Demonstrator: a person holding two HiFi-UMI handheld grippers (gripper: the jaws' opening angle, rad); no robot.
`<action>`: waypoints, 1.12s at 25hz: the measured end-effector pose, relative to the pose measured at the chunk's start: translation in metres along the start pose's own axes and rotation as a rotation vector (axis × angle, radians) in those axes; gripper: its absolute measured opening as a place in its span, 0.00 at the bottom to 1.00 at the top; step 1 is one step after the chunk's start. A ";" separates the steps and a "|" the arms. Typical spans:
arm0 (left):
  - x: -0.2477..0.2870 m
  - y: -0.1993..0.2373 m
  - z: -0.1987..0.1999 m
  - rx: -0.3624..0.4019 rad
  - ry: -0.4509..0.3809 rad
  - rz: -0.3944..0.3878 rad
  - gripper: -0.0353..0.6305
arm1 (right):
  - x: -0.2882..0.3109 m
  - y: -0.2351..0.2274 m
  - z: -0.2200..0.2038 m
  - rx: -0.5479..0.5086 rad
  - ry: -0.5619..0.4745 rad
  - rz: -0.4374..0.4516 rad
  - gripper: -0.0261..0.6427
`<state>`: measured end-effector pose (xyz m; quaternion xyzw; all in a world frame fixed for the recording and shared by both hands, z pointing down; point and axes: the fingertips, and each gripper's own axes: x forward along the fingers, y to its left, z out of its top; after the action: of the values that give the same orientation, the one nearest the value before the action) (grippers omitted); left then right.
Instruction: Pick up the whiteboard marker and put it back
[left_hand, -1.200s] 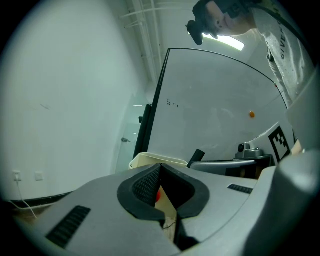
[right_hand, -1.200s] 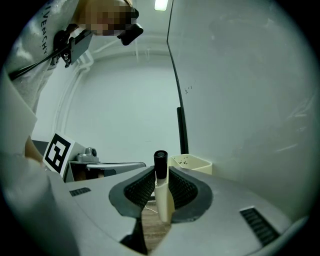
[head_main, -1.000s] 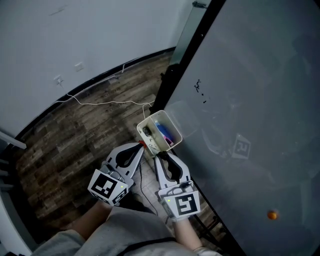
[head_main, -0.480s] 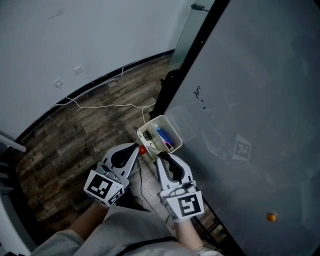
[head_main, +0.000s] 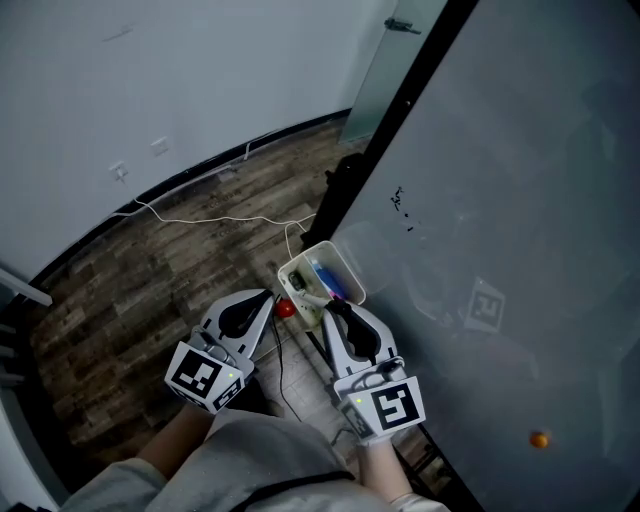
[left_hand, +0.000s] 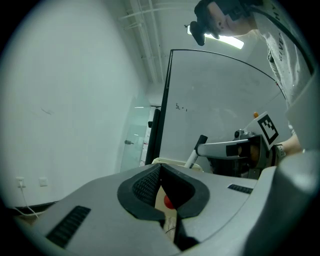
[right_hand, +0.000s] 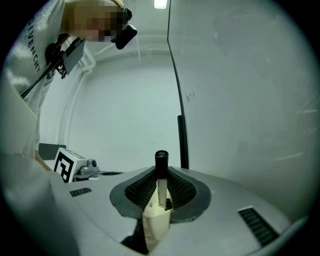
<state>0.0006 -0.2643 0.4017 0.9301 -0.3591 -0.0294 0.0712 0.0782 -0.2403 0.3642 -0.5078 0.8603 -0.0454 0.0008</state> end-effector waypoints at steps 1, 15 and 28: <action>-0.001 0.001 0.001 0.002 -0.001 0.002 0.07 | 0.000 0.001 0.003 -0.001 -0.003 0.005 0.15; -0.005 0.008 0.011 0.017 -0.026 0.021 0.08 | -0.007 0.001 0.026 -0.030 0.005 0.036 0.15; -0.010 0.010 0.019 0.029 -0.040 0.027 0.08 | -0.008 0.011 0.050 -0.041 -0.030 0.067 0.15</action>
<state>-0.0148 -0.2669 0.3849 0.9254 -0.3732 -0.0420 0.0510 0.0750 -0.2317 0.3133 -0.4792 0.8774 -0.0199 0.0047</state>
